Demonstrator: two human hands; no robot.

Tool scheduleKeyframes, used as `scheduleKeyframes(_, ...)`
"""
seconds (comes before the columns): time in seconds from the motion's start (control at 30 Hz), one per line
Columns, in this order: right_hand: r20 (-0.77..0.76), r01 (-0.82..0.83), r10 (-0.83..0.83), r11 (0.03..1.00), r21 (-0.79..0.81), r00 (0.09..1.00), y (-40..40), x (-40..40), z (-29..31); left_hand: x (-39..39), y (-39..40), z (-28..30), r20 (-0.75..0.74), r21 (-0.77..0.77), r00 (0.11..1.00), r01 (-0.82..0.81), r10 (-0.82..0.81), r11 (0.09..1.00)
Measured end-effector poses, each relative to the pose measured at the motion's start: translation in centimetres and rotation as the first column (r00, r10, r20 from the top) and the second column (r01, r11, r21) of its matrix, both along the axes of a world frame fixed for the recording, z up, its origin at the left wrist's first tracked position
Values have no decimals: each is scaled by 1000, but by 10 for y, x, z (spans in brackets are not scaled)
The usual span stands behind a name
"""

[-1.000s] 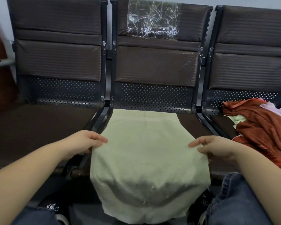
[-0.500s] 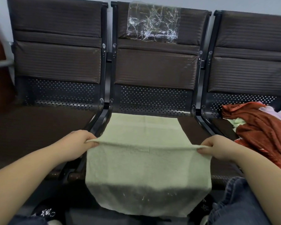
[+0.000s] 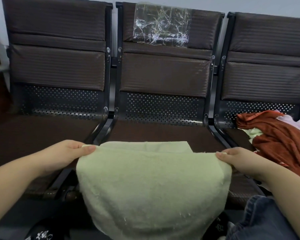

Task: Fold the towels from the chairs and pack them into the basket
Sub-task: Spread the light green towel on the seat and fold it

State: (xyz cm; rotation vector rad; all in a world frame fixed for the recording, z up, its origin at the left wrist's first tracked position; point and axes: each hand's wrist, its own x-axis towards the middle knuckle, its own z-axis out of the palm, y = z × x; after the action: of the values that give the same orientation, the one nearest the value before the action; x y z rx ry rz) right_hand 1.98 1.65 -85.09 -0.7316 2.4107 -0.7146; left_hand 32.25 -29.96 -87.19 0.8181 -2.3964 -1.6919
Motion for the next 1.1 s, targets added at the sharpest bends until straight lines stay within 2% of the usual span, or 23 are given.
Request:
scheduleKeyframes(0.07,-57,10,-11,1000,-14,998,-6,-2,-2,-3,-1,0,14,-74,999,-44,45,996)
scheduleKeyframes(0.13,-184,22,-32,998,-60,982,-14,-4,-3,-11,-3,1,-21,-187,992,-123,121,975)
scheduleKeyframes(0.23,-379,51,-118,982,-183,918,-32,-10,-3,-27,-14,1,-169,-366,940,-339,297,867)
scheduleKeyframes(0.33,-434,76,-197,957,-280,879,-55,-14,-9,-40,-26,-8,-213,-460,915,-404,343,791)
scheduleKeyframes(0.43,-436,92,-211,956,-278,875,-75,-20,-27,-54,-34,-23,-168,-480,919,-392,357,785)
scheduleKeyframes(0.6,-375,62,-137,976,-207,917,-103,-31,-60,-88,-43,-55,80,-494,944,-241,320,836)
scheduleKeyframes(0.7,-332,3,-35,995,-96,943,-123,-33,-71,-105,-39,-70,172,-516,947,-149,272,843)
scheduleKeyframes(0.77,-316,-38,36,999,-1,948,-131,-35,-79,-115,-36,-76,222,-596,939,-83,263,799)
scheduleKeyframes(0.9,-334,-62,89,994,93,938,-136,-38,-90,-125,-33,-83,175,-686,941,-95,291,721)
scheduleKeyframes(1.1,-351,-34,68,994,104,934,-132,-35,-84,-126,-23,-78,127,-645,945,-152,301,749)
